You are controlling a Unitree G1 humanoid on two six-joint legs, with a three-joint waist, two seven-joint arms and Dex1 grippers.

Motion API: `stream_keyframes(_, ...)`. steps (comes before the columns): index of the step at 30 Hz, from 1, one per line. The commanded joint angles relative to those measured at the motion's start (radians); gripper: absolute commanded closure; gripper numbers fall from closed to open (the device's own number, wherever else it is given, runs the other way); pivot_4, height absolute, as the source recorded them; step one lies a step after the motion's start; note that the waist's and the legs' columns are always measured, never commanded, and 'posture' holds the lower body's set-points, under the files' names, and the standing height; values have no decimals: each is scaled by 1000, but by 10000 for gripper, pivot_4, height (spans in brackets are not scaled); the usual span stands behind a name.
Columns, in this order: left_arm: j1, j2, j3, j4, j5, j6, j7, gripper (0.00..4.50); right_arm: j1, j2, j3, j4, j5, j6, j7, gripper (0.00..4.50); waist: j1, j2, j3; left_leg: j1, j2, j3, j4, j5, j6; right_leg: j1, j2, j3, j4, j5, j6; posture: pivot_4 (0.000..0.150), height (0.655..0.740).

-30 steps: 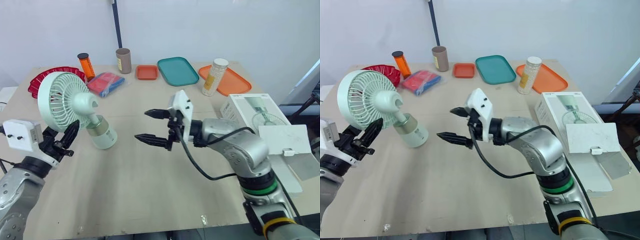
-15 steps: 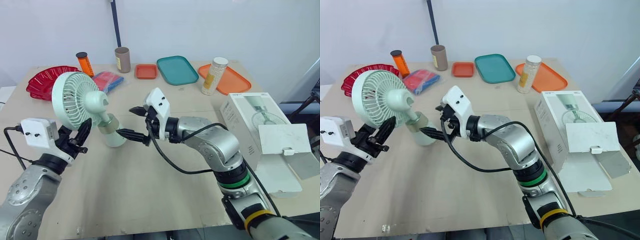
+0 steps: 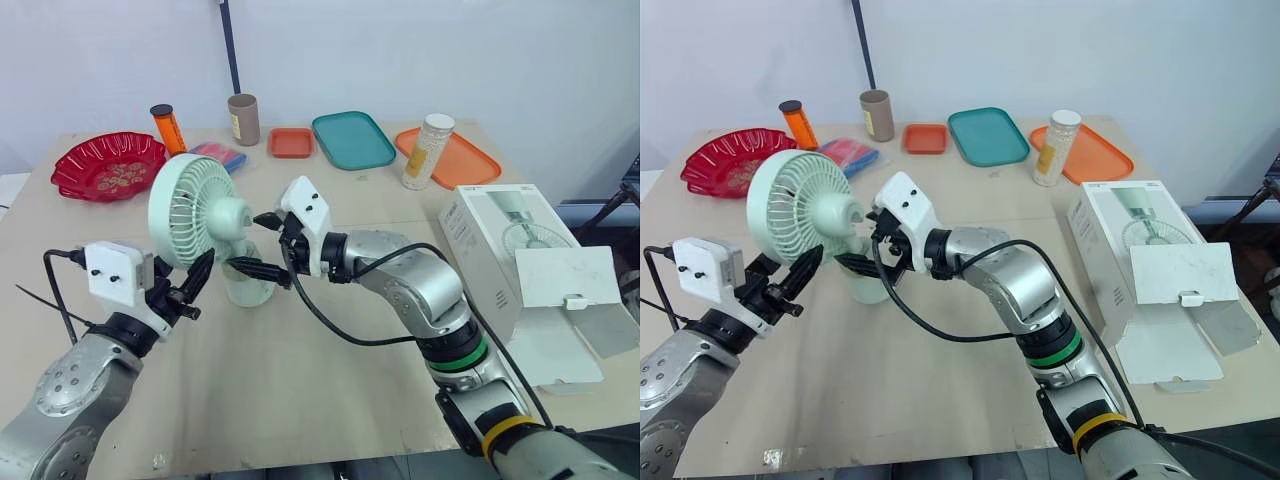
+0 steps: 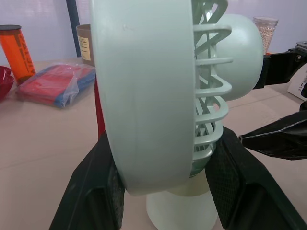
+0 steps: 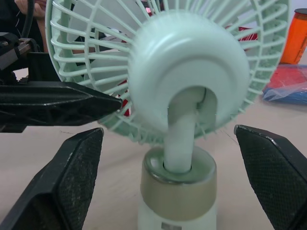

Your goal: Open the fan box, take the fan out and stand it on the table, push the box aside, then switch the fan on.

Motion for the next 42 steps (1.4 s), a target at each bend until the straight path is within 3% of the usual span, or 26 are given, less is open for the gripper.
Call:
stream_keyframes(1,-29,-9,-10,-73,20,-16,19,26930,-14,13,-17,-17,-3,1,-6,0,0,0,0,0,0,0,0,0,0,0,0,0,0,0,0,1500,7400)
stream_keyframes(12,-33,-31,-12,-76,31,-15,26,26930,13,24,-19,-17,-16,23,-39,0,0,0,0,0,0,0,0,0,0,0,0,0,0,0,0,1500,7400)
stream_keyframes(15,-34,-31,-13,-74,30,-13,23,26930,14,30,-16,-9,-22,17,-43,8530,0,0,0,0,0,0,0,0,0,0,0,0,0,0,0,1500,7400)
stream_keyframes(25,-46,-30,-20,-73,25,-8,20,26930,21,51,-12,5,-41,7,-50,8530,0,0,0,0,0,0,0,0,0,0,0,0,0,0,0,1500,7400)
stream_keyframes(29,-51,-31,-23,-72,26,-6,19,26930,24,58,-10,10,-48,4,-52,19526,0,0,0,0,0,0,0,0,0,0,0,0,0,0,0,1500,7400)
stream_keyframes(42,-53,-46,-29,-73,31,-1,14,26930,25,69,-12,19,-67,0,-44,19526,0,0,0,0,0,0,0,0,0,0,0,0,0,0,0,1500,7400)
